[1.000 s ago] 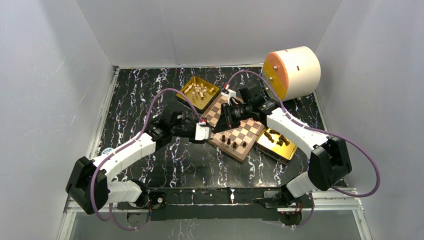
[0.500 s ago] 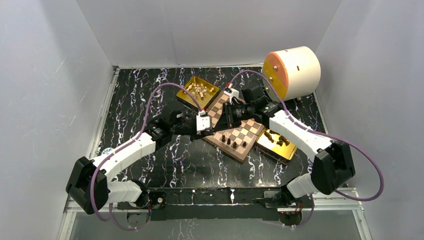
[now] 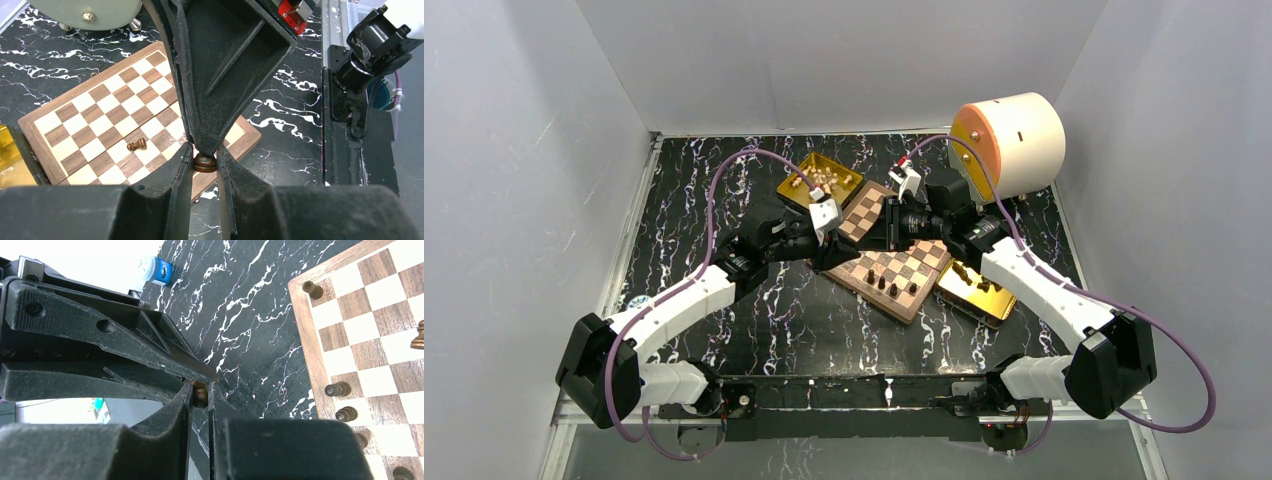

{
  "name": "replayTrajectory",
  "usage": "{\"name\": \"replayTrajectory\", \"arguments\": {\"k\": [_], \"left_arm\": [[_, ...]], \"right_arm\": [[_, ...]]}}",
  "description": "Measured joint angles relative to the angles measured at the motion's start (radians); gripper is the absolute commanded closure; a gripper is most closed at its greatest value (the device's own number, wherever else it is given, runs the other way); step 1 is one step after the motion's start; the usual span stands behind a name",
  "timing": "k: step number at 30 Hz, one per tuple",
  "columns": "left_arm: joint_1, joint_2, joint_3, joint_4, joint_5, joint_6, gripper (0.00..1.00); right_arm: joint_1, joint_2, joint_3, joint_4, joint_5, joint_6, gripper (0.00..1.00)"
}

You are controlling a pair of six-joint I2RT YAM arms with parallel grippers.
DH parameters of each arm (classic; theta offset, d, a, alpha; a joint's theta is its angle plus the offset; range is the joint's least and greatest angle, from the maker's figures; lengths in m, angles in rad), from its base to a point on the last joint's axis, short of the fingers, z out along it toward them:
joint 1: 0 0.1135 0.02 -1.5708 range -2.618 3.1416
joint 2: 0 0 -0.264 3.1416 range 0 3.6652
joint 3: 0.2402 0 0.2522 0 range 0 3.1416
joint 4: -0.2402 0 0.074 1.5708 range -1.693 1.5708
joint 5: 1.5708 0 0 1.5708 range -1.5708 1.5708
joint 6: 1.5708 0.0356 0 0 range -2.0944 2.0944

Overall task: Set up the chess pieces on the board
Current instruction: Pick up the chess piece from the chessboard, then place the chess piece on the chessboard.

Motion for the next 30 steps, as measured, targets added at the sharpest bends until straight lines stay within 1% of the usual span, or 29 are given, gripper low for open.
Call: {"name": "replayTrajectory", "arguments": {"k": [1,2,3,7,8,9,10,11,17,20,21,22,24,27,29,30], "left_arm": [[0.0,0.0,0.0,0.0,-0.003,-0.008,0.93],[0.0,0.0,0.0,0.002,-0.007,-0.017,0.91],[0.0,0.0,0.0,0.003,-0.011,-0.023,0.86],[-0.001,0.0,0.0,0.009,-0.024,-0.03,0.58],[-0.001,0.0,-0.001,0.014,-0.026,-0.028,0.5],[-0.001,0.0,-0.002,0.02,-0.03,-0.027,0.37],[-0.002,0.0,-0.002,0.023,-0.035,-0.024,0.16],[-0.002,0.0,-0.005,0.023,-0.042,-0.023,0.09],[-0.003,0.0,-0.025,-0.02,-0.082,-0.012,0.06],[-0.002,0.0,-0.04,-0.043,-0.135,-0.019,0.05],[0.009,-0.001,-0.048,-0.078,-0.198,-0.051,0.04],[0.01,-0.001,-0.048,-0.08,-0.201,-0.053,0.04],[0.058,-0.002,-0.048,-0.091,-0.203,-0.108,0.04],[0.189,-0.005,-0.063,-0.073,-0.209,-0.203,0.04],[0.257,-0.021,-0.093,-0.067,-0.264,-0.246,0.04],[0.269,-0.035,-0.111,-0.072,-0.299,-0.261,0.05]], "right_arm": [[0.0,-0.001,-0.002,0.003,0.001,0.003,0.88],[0.0,-0.002,-0.003,0.008,0.004,0.006,0.89],[0.0,-0.004,-0.007,0.016,0.006,0.01,0.9],[0.0,-0.017,-0.015,0.023,0.037,0.029,0.92],[0.002,-0.019,-0.015,0.019,0.054,0.029,0.92],[0.003,-0.02,-0.015,0.014,0.076,0.028,0.92],[0.003,-0.021,-0.015,0.007,0.101,0.026,0.92],[0.003,-0.021,-0.015,-0.002,0.119,0.023,0.92],[0.003,-0.007,0.008,-0.13,0.284,-0.02,0.93],[0.003,0.019,0.044,-0.198,0.368,-0.039,0.93],[0.003,0.054,0.073,-0.253,0.436,-0.055,0.93],[0.003,0.055,0.074,-0.255,0.439,-0.055,0.93],[0.003,0.085,0.098,-0.312,0.49,-0.058,0.93],[0.004,0.151,0.143,-0.362,0.557,-0.061,0.92],[0.007,0.187,0.156,-0.389,0.597,-0.063,0.92],[0.008,0.2,0.158,-0.397,0.613,-0.062,0.92]]}}
